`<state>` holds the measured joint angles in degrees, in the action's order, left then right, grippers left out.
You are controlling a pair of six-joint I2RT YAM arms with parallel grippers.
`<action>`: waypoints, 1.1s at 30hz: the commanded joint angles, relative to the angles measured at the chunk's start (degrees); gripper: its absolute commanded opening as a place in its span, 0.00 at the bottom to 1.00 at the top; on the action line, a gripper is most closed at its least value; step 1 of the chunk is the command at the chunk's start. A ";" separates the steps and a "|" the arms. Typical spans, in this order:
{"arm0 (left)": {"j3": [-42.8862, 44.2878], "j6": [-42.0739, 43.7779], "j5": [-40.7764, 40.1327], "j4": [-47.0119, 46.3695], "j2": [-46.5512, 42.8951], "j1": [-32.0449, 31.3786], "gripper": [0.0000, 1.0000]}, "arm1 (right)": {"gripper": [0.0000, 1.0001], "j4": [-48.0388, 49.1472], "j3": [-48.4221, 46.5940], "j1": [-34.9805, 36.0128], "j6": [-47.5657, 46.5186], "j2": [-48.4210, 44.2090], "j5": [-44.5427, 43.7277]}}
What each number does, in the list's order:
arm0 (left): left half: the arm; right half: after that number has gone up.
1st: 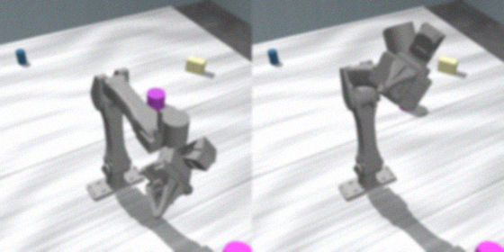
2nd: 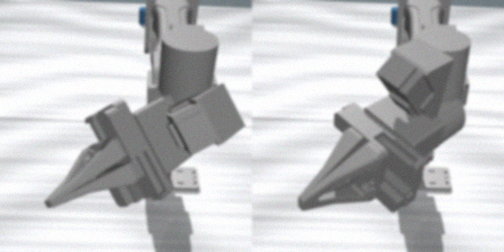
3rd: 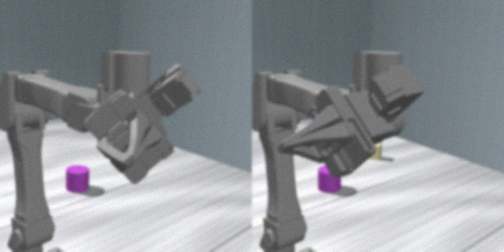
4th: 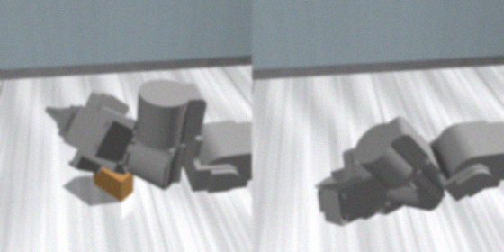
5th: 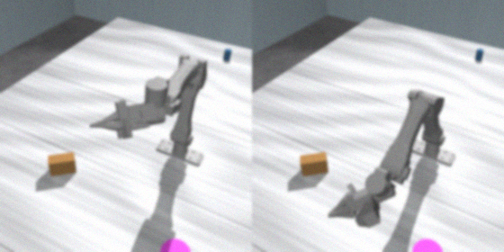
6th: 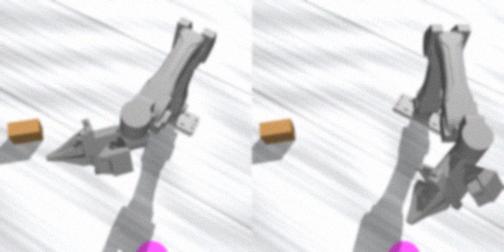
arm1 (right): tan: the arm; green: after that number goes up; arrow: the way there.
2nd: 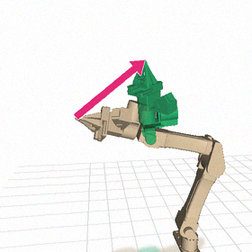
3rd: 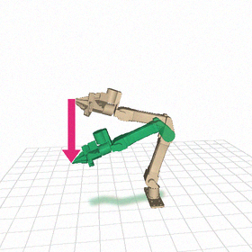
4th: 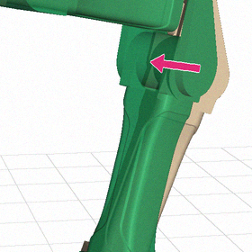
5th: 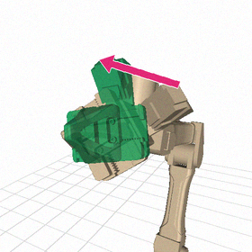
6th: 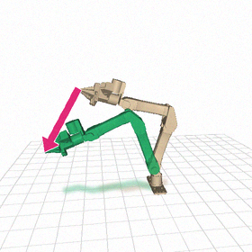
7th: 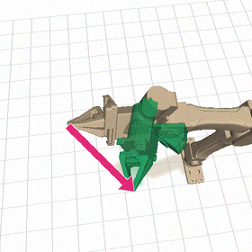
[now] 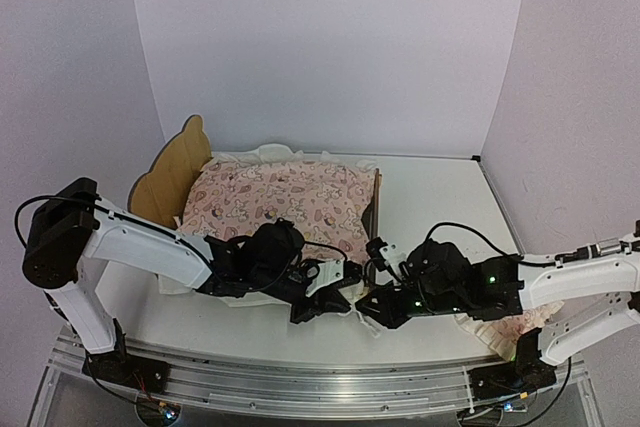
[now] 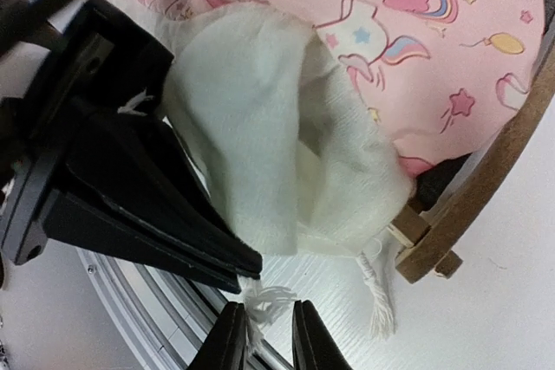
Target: Set up the pet bed
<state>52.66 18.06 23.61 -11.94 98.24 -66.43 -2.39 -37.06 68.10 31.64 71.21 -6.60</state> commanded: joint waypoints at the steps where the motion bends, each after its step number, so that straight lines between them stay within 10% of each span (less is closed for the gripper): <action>1: -1.02 -14.56 -2.84 5.28 -2.48 0.67 0.00 | 0.25 3.64 1.86 -0.16 4.50 -6.04 -6.21; 24: -8.92 -19.44 1.51 -8.38 -5.23 2.63 0.00 | 0.44 -4.37 -11.68 0.54 19.74 13.12 -21.09; 33: -9.21 -19.62 2.50 -9.26 -5.85 3.08 0.00 | 0.00 -6.22 -14.21 0.47 17.14 12.98 -22.67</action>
<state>44.10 -1.54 24.61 -18.38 94.78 -63.80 -7.16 -49.39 68.77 49.94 85.93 -26.35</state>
